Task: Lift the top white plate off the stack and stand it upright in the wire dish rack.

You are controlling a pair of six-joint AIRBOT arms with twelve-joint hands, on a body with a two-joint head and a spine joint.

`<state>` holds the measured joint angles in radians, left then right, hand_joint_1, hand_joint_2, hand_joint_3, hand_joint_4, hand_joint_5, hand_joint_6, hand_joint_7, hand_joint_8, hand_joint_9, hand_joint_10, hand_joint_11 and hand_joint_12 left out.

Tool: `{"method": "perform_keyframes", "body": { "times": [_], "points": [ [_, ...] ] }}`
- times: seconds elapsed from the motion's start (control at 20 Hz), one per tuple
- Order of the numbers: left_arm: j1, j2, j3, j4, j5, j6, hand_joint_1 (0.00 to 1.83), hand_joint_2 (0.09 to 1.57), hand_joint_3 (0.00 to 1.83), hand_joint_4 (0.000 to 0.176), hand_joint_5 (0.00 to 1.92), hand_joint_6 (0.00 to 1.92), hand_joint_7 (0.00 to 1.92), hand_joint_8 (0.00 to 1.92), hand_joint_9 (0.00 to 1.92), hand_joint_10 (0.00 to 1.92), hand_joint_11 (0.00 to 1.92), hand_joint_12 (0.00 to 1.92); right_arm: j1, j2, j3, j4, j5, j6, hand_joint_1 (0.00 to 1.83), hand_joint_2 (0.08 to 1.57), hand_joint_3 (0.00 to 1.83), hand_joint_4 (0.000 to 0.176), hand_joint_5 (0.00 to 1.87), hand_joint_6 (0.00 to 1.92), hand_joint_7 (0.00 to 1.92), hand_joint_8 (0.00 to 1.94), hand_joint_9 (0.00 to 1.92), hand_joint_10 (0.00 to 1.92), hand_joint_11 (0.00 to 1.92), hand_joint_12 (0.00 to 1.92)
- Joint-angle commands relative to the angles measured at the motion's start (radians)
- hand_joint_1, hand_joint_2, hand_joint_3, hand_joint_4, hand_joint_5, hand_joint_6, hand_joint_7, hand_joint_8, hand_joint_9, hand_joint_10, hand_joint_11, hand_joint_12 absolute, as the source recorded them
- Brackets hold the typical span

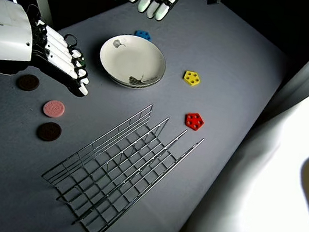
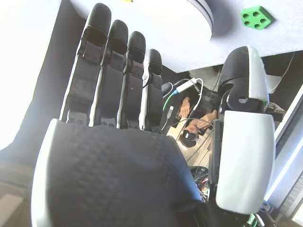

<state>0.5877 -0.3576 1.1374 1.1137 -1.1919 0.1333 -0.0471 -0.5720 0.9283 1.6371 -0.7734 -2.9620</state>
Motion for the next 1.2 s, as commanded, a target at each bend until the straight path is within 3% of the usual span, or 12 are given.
{"method": "perform_keyframes", "body": {
  "times": [0.0,0.65,0.7,1.15],
  "points": [
    [-0.024,0.006,-0.006,-0.07,-0.078,-0.001,0.34,1.03,0.01,0.0,0.06,0.01,0.06,0.0,0.05,0.01,0.06,0.09,0.006,0.012,0.007,0.059,-0.023,-0.002,0.39,1.11,0.0,0.0,0.06,0.0,0.03,0.0,0.06,0.0,0.09,0.18],
    [-0.023,0.011,0.0,-0.051,-0.015,-0.001,0.3,1.04,0.01,0.0,0.04,0.0,0.05,0.0,0.05,0.0,0.05,0.08,-0.054,-0.018,0.039,0.06,-0.036,-0.008,0.37,1.11,0.0,0.0,0.07,0.0,0.06,0.0,0.08,0.0,0.13,0.09],
    [-0.023,0.012,0.001,-0.041,-0.008,-0.001,0.35,1.03,0.0,0.0,0.07,0.01,0.07,0.01,0.07,0.01,0.07,0.09,-0.058,-0.023,0.044,0.062,-0.038,-0.02,0.36,1.12,0.01,0.0,0.07,0.0,0.04,0.0,0.07,0.0,0.12,0.09],
    [-0.023,-0.02,0.049,0.091,-0.015,-0.001,0.3,1.04,0.0,0.0,0.05,0.0,0.06,0.0,0.07,0.0,0.08,0.08,-0.11,-0.105,0.131,0.083,-0.074,-0.037,0.43,1.11,0.0,0.0,0.07,0.0,0.05,0.0,0.06,0.0,0.11,0.06]
  ]
}}
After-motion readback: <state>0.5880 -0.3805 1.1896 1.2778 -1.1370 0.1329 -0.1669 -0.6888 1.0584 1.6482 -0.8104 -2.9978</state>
